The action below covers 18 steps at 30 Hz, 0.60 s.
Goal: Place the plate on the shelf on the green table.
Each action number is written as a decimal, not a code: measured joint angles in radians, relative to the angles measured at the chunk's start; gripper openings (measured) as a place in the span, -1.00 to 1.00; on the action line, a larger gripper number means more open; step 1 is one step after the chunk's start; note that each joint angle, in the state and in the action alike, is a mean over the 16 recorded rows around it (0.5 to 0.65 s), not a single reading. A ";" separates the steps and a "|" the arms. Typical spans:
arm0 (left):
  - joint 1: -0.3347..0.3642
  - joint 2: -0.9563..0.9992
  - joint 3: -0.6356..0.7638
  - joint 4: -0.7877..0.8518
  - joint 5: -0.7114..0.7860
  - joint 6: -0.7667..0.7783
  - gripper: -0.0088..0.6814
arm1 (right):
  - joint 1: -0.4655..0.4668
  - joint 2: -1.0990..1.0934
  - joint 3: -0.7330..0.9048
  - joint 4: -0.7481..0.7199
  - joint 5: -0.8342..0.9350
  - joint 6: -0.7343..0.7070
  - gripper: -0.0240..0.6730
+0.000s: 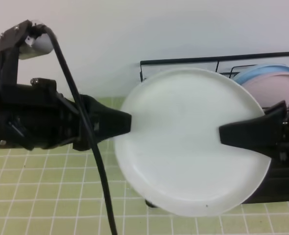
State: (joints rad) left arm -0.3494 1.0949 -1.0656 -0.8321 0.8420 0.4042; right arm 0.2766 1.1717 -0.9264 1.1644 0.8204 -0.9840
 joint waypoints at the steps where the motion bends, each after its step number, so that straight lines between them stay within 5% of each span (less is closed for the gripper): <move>1: 0.000 -0.003 0.000 -0.002 0.007 -0.003 -0.10 | 0.000 0.000 -0.011 -0.037 -0.007 -0.001 -0.58; 9: 0.000 -0.039 0.000 0.031 0.045 -0.015 0.17 | 0.000 0.000 -0.168 -0.510 -0.041 0.087 -0.59; 18: 0.002 -0.075 0.000 0.206 0.054 -0.066 -0.21 | 0.000 0.040 -0.366 -1.072 -0.017 0.088 -0.59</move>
State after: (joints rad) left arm -0.3478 1.0197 -1.0660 -0.6261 0.8956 0.3378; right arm 0.2766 1.2117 -1.2928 0.0925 0.8032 -0.8962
